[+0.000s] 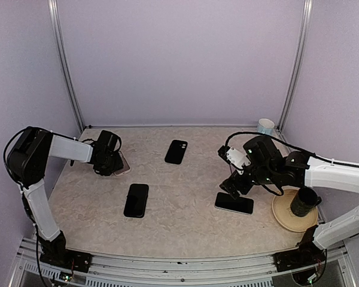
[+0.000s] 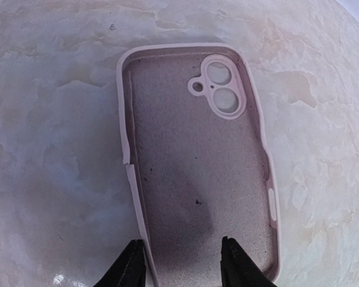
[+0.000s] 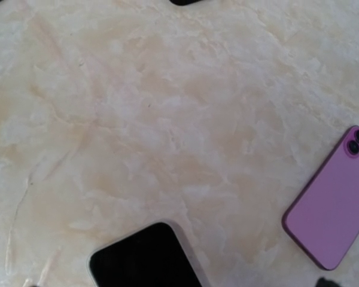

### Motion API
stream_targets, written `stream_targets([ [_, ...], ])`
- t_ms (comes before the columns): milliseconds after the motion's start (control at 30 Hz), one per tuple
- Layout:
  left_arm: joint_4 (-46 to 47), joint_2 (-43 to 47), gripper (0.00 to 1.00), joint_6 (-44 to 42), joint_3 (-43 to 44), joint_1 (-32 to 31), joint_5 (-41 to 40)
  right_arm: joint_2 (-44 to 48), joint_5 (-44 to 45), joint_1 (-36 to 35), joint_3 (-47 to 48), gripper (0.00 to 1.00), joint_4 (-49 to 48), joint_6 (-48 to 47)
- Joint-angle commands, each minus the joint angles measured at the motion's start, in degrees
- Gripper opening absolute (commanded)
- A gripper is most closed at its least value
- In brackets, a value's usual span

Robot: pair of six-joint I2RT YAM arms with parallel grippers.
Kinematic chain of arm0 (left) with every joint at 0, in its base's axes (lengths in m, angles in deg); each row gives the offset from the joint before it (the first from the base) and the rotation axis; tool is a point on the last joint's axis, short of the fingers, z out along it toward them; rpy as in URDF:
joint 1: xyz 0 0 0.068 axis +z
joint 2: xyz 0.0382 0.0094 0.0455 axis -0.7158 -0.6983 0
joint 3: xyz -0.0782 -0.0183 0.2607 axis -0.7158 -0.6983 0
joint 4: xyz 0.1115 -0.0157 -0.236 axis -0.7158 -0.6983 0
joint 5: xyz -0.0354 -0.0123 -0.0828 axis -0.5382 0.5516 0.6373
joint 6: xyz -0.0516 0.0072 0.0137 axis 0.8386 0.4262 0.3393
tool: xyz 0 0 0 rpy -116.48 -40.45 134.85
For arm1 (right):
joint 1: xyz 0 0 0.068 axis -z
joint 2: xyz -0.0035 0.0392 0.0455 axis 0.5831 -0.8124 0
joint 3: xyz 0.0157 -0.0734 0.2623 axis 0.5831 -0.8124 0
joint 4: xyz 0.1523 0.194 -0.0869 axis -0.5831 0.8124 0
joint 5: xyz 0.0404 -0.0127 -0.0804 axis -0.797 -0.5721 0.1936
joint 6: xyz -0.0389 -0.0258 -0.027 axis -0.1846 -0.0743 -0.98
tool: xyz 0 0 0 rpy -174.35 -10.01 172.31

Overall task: Put the phone into the phone case
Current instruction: Pick up the phone case from the corner of the board.

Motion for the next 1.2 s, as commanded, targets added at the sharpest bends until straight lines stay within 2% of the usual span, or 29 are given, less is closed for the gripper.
stream_targets([
  [0,-0.65,-1.04,0.39,-0.26,0.68,0.33,-0.03,2.07,-0.13,0.33,-0.75,0.98,-0.83,0.44],
  [200,-1.2,-0.65,0.39,-0.78,0.54,0.33,-0.06,2.23,0.1,0.29,-0.76,0.98,-1.18,0.44],
  [333,-1.18,-0.76,0.34,-1.05,-0.02,0.31,-0.14,2.05,0.39,0.34,-0.68,0.98,-1.09,0.35],
  [500,-0.56,-0.69,0.19,-0.93,-0.86,0.32,0.45,2.54,0.47,0.32,-0.81,0.98,-1.05,0.35],
  [733,-0.11,-0.16,0.13,-0.86,-1.45,0.33,1.61,2.84,0.89,0.33,-0.89,0.98,-0.97,0.44],
  [900,-0.04,-0.08,0.01,-0.97,-2.02,0.32,1.76,3.26,1.11,0.33,-0.93,0.98,-1.14,0.53],
  [1167,0.25,1.79,0.0,-0.17,-2.42,0.11,2.62,3.41,1.21,0.33,-0.94,0.98,-1.14,0.61],
])
